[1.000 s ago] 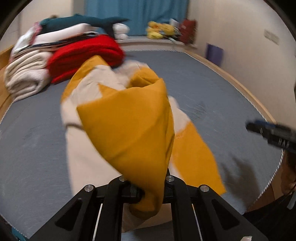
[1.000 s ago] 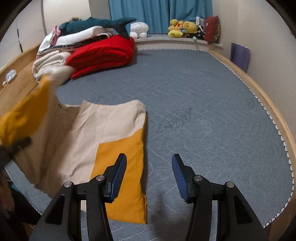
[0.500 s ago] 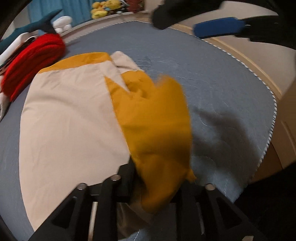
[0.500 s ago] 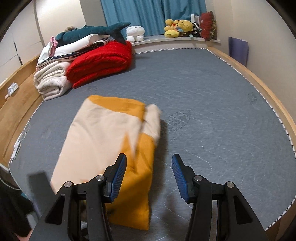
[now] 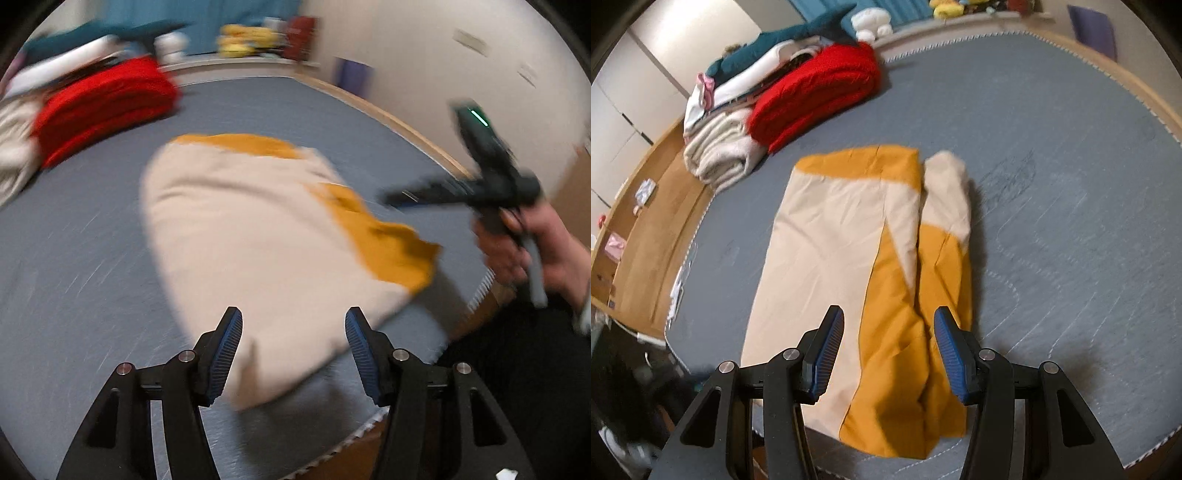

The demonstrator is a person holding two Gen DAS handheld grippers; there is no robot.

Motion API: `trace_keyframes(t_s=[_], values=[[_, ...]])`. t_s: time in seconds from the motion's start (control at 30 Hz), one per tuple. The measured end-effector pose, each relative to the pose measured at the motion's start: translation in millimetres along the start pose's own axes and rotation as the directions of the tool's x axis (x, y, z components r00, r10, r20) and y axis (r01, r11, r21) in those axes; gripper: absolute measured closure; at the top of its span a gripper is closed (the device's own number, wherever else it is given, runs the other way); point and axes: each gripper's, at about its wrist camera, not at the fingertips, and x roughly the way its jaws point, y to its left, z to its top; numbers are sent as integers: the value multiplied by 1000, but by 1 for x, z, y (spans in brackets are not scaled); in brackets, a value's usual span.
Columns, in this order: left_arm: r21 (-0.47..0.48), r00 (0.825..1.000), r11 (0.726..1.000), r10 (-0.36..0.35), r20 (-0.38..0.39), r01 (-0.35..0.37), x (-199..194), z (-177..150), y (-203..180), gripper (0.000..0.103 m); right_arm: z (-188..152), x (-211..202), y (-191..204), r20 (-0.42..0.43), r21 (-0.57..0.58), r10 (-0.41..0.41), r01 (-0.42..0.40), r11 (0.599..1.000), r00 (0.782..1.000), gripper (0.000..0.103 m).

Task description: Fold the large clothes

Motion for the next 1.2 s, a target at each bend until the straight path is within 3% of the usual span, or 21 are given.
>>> trace_keyframes(t_s=[0.07, 0.13, 0.23, 0.37, 0.47, 0.53, 0.63, 0.87, 1.0, 1.1, 1.2], values=[[-128, 1000, 992, -2, 17, 4, 7, -9, 22, 49, -3, 9, 1, -26, -10, -26, 25, 1000, 999, 51], [-225, 999, 973, 40, -22, -44, 18, -19, 40, 49, -7, 15, 2, -46, -14, -51, 50, 999, 998, 51], [-299, 994, 950, 64, -87, -88, 34, -18, 52, 49, -18, 28, 4, -82, -33, -94, 91, 995, 992, 51], [-323, 989, 944, 17, -149, -65, 50, -24, 59, 49, -23, 36, 16, -97, -104, -142, 132, 986, 985, 55], [-348, 989, 937, -14, -146, -38, 50, -25, 61, 49, -24, 40, 21, -103, -136, -180, 165, 977, 978, 67], [-348, 989, 937, -16, -147, -36, 54, -23, 64, 49, -26, 43, 20, -113, -138, -198, 182, 973, 974, 83], [-358, 989, 933, -25, -148, -30, 57, -27, 65, 49, -26, 39, 23, -97, -153, -201, 185, 971, 975, 89], [-360, 989, 933, -38, -144, -17, 59, -31, 65, 49, -27, 26, 29, -54, -188, -202, 189, 964, 978, 95], [-362, 990, 932, -61, -124, 12, 54, -31, 61, 49, -17, -10, 26, 43, -115, -117, 121, 986, 992, 96], [-355, 991, 934, -84, -104, 42, 51, -29, 58, 49, -14, -46, 24, 154, -87, -64, 78, 993, 986, 97], [-339, 989, 939, -104, -103, 63, 52, -27, 53, 49, -15, -53, 12, 153, -62, -132, 143, 988, 979, 98]])
